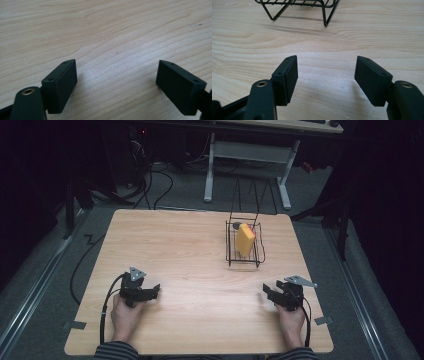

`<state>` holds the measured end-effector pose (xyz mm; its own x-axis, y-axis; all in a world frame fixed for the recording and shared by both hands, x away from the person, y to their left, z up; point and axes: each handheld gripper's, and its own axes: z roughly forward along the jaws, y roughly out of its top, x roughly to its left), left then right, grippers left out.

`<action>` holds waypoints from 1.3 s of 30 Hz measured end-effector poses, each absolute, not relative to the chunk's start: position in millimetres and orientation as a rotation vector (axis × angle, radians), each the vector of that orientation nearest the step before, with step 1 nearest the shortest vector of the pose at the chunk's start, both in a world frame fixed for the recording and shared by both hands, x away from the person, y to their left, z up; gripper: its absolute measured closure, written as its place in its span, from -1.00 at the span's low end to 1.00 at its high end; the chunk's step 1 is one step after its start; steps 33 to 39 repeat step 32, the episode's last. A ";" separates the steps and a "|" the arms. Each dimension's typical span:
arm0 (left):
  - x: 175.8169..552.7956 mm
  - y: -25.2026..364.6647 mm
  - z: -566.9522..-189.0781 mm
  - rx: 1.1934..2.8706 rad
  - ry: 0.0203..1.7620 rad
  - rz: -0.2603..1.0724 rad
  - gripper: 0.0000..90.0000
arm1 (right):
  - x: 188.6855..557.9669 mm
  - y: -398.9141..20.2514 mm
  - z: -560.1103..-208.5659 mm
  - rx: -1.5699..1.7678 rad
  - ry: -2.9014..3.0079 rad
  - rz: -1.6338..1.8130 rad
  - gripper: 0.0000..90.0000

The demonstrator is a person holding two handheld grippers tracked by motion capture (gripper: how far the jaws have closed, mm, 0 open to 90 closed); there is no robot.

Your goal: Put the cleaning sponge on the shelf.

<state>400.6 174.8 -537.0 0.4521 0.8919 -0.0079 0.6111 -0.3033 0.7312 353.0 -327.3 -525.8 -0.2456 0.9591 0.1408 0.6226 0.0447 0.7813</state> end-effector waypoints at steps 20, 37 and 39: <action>400.5 174.7 -537.0 2.030 1.253 0.535 -0.61 | 356.7 -313.6 -530.8 1.535 1.969 0.825 -0.31; 400.5 174.7 -537.0 2.030 1.253 0.535 -0.61 | 355.0 -313.7 -530.7 1.549 1.961 0.820 -0.32; 400.5 174.7 -537.0 2.030 1.253 0.535 -0.61 | 355.0 -313.7 -530.7 1.549 1.961 0.820 -0.32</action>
